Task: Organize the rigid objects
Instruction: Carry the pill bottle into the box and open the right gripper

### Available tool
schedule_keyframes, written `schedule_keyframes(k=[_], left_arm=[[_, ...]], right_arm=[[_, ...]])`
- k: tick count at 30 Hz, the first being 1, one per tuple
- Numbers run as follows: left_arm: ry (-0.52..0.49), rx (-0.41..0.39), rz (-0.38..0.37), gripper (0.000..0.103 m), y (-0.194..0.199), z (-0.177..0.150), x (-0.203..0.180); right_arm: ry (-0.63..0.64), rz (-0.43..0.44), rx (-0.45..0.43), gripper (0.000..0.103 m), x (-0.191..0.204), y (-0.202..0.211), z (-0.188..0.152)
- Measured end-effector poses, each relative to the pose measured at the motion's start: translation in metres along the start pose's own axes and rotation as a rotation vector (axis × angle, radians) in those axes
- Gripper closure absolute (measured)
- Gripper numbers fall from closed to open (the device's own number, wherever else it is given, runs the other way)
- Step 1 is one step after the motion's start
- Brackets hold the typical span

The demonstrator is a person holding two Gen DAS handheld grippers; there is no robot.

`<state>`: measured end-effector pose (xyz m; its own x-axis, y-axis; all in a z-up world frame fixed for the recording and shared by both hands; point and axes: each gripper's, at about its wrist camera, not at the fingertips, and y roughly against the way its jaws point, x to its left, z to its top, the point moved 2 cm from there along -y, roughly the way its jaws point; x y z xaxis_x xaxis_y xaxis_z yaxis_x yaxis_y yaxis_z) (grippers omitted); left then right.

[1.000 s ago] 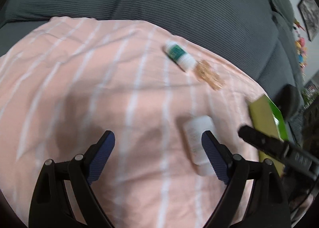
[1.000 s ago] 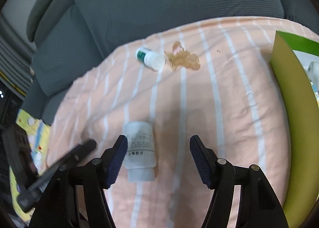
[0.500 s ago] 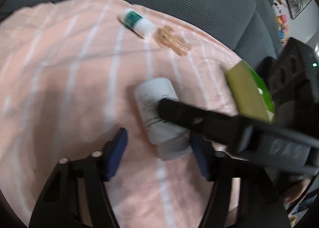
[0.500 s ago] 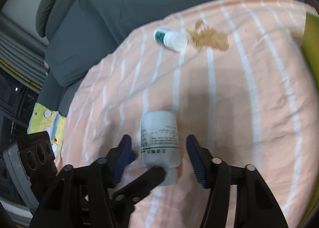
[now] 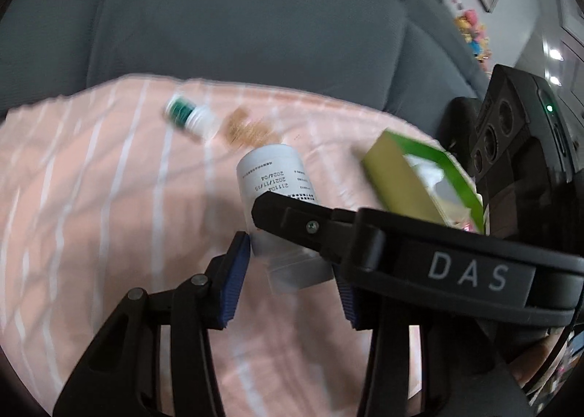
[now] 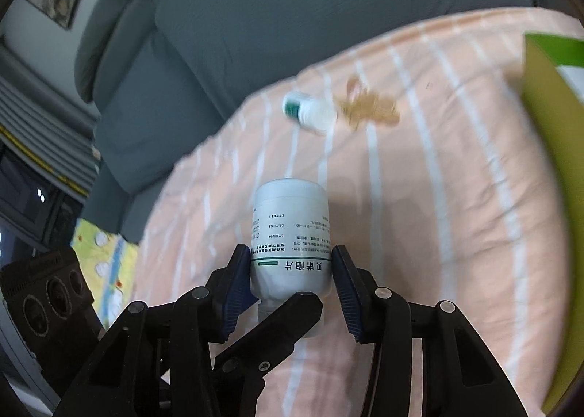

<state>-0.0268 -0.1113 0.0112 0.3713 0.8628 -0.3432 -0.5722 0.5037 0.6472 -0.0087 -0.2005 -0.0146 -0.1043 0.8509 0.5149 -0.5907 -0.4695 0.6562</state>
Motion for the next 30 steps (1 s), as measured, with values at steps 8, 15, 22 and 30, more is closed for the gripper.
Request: schedule_keyframes(k=[8,15,22,30], left_arm=[[-0.149,-0.097,-0.092,0.060,0.003,0.019,-0.067],[-0.231,-0.064,-0.177,0.060,-0.023,0.023,-0.119],[-0.283,-0.021,-0.234,0.061,-0.048,0.021,-0.155],[-0.286,0.052,-0.293,0.061,-0.074,0.014,-0.181]], right_arm=[[-0.015,-0.039,-0.194,0.054,-0.011,0.078,0.014],[-0.084,-0.097,-0.292,0.054,-0.051,0.129,0.019],[-0.178,-0.134,-0.339,0.054,-0.094,0.158,0.015],[-0.250,-0.164,-0.332,0.054,-0.131,0.174,0.010]])
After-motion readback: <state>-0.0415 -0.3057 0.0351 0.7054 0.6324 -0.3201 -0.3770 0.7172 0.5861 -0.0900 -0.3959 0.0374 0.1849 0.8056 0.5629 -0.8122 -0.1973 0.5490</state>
